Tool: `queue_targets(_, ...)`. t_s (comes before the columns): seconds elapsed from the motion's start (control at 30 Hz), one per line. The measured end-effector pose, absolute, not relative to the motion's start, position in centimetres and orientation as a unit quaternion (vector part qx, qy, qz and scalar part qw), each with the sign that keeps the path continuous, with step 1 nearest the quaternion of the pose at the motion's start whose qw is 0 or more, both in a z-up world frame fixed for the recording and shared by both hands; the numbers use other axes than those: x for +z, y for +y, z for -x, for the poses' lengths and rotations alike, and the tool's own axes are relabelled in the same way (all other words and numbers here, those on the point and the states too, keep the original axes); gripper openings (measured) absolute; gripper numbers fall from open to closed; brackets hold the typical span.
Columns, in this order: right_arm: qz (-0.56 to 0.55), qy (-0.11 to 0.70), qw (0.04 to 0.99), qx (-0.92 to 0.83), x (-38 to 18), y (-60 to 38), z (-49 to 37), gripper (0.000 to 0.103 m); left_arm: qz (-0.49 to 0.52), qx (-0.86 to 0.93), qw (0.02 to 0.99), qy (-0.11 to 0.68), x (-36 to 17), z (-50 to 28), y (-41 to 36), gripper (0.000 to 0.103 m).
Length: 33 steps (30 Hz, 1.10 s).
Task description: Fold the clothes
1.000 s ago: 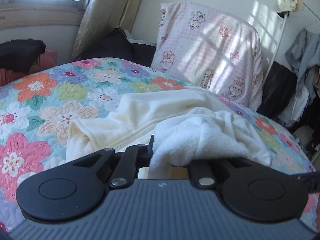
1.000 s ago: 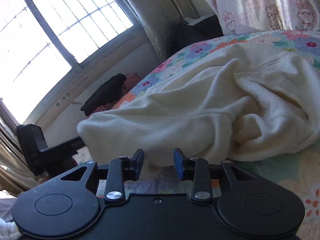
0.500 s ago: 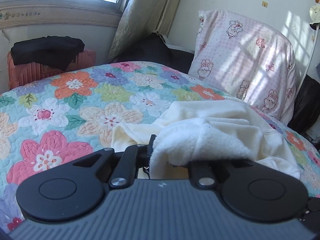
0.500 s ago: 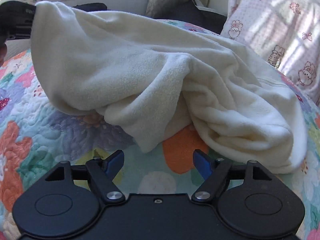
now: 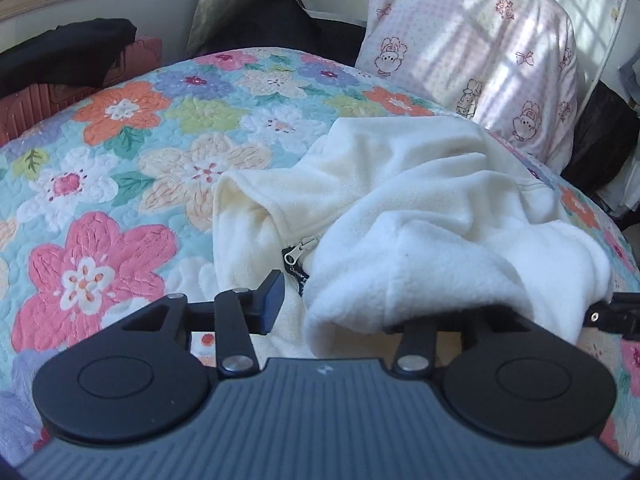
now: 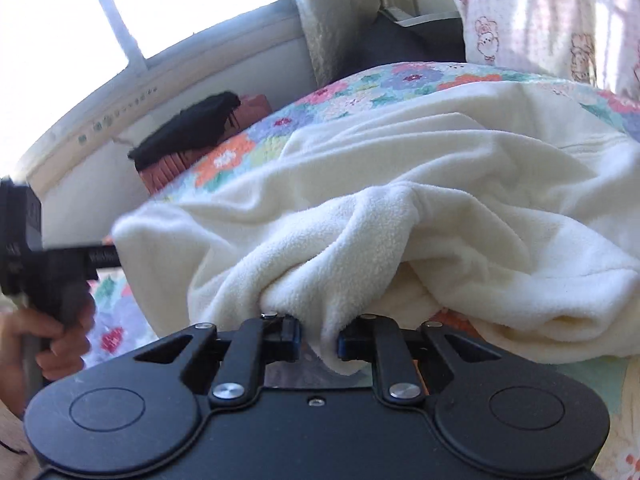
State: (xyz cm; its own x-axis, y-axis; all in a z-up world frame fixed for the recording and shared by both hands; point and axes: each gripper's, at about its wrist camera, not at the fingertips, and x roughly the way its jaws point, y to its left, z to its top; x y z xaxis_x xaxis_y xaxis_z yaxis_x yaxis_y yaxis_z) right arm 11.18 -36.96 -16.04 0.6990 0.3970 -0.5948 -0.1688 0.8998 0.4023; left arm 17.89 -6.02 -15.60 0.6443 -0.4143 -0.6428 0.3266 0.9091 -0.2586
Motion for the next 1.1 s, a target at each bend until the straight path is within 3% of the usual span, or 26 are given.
queue_targets(0.03, -0.185, 0.349, 0.904, 0.164, -15.4, -37.7, -10.9, 0.019, 0.054, -0.214, 0.903, 0.369, -15.2, -17.6, -6.1, 0.07)
queue_targets(0.07, -0.211, 0.349, 0.895, 0.179, -14.8, -38.3, -10.6, 0.019, 0.045, -0.22, 0.899, 0.376, -15.0, -17.4, -6.4, 0.073)
queue_targets(0.23, -0.272, 0.313, 0.883, 0.218, -11.6, -39.7, -9.2, 0.018, 0.019, -0.252, 0.913, 0.32, -13.2, -14.7, -6.8, 0.074)
queue_targets(0.43, -0.292, 0.267, 0.894, 0.21, -9.3, -41.4, -9.1, 0.018, 0.072, -0.356, 0.901, 0.237, -10.8, -12.4, -6.7, 0.074)
queue_targets(0.63, -0.315, 0.255, 0.882, 0.24, -8.2, -41.0, -9.4, 0.017, 0.061, -0.421, 0.877, 0.222, -11.2, -11.0, -8.7, 0.077)
queue_targets(0.73, -0.359, 0.239, 0.855, 0.29, -7.7, -40.8, -8.8, 0.017, 0.059, -0.445, 0.861, 0.237, -11.8, -11.1, -9.8, 0.083)
queue_targets(0.87, -0.407, 0.225, 0.818, 0.339, -7.5, -41.0, -8.1, 0.017, 0.094, -0.421, 0.864, 0.258, -12.7, -12.2, -9.5, 0.082)
queue_targets(0.9, -0.41, 0.224, 0.813, 0.347, -7.3, -41.0, -7.9, 0.016, 0.105, -0.411, 0.868, 0.259, -12.8, -12.6, -9.2, 0.068)
queue_targets(0.93, -0.397, 0.226, 0.819, 0.348, -7.1, -40.9, -7.7, 0.016, 0.104, -0.403, 0.87, 0.265, -12.8, -12.9, -9.1, 0.035)
queue_targets(0.97, -0.375, 0.231, 0.833, 0.334, -6.9, -40.8, -7.6, 0.016, 0.103, -0.387, 0.874, 0.275, -12.9, -13.5, -8.8, 0.015)
queue_targets(1.0, -0.353, 0.236, 0.847, 0.321, -6.6, -40.7, -7.6, 0.016, 0.103, -0.371, 0.878, 0.284, -13.0, -14.0, -8.6, 0.01)
queue_targets(1.1, -0.276, 0.249, 0.892, 0.257, -6.3, -40.3, -7.8, 0.016, 0.098, -0.318, 0.909, 0.252, -12.6, -15.8, -7.8, 0.009)
